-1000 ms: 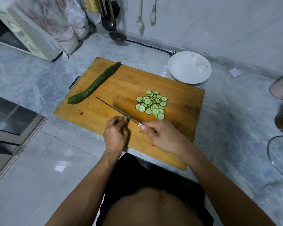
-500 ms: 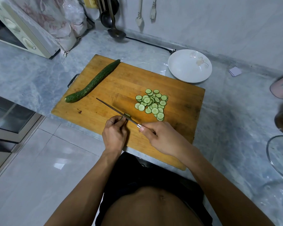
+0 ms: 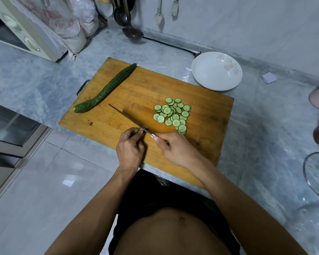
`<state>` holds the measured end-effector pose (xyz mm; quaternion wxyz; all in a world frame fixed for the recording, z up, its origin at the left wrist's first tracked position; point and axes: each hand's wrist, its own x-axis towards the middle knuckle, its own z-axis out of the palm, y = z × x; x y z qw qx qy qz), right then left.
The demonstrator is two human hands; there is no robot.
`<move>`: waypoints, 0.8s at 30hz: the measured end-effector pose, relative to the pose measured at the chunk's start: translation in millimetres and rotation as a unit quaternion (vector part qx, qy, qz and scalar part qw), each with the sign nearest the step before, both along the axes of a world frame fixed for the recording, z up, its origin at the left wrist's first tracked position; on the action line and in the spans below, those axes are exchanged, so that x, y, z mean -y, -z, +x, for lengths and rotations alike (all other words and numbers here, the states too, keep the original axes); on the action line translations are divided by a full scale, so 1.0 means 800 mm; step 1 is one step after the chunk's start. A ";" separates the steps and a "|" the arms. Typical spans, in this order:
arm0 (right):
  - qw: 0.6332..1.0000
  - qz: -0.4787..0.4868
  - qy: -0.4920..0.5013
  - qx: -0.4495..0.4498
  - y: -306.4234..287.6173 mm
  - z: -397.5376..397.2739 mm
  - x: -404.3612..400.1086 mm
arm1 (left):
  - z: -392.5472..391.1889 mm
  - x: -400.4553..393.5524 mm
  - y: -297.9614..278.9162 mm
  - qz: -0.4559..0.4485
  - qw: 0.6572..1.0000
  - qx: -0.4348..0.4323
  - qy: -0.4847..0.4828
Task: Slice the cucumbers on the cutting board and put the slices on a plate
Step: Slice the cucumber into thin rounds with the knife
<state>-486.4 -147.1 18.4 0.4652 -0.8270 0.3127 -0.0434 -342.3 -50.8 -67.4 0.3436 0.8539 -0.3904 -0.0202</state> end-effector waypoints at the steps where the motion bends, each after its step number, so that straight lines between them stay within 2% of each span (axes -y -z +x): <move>1: 1.000 0.002 0.001 0.001 -0.001 -0.001 0.001 | 0.001 0.000 0.001 0.000 1.000 -0.003 0.000; 10: 0.999 0.031 -0.004 0.018 -0.012 -0.018 0.004 | 0.007 0.000 -0.003 -0.003 1.000 -0.005 0.007; 24: 1.000 0.004 -0.026 0.000 -0.023 -0.030 -0.010 | 0.004 -0.001 -0.003 0.000 1.000 0.010 0.020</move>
